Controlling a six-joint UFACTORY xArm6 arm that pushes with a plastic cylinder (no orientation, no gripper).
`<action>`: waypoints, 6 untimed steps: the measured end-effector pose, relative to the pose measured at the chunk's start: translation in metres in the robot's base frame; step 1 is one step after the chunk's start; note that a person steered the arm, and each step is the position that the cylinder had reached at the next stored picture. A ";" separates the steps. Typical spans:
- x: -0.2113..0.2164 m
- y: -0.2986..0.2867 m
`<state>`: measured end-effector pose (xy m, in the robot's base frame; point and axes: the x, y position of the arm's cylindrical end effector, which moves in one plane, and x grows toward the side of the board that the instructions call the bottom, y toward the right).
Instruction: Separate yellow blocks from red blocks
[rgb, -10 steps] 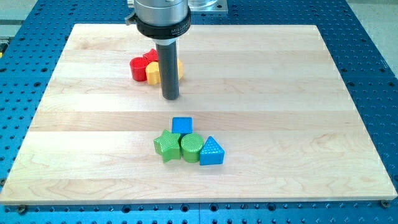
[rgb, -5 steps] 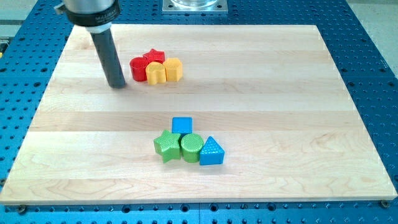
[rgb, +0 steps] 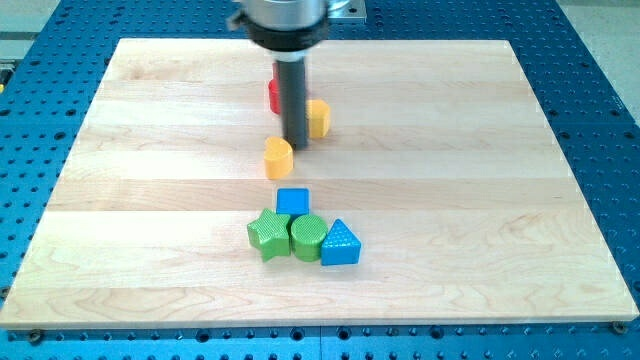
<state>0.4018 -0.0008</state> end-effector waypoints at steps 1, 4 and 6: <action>-0.028 0.096; -0.044 0.013; -0.026 -0.004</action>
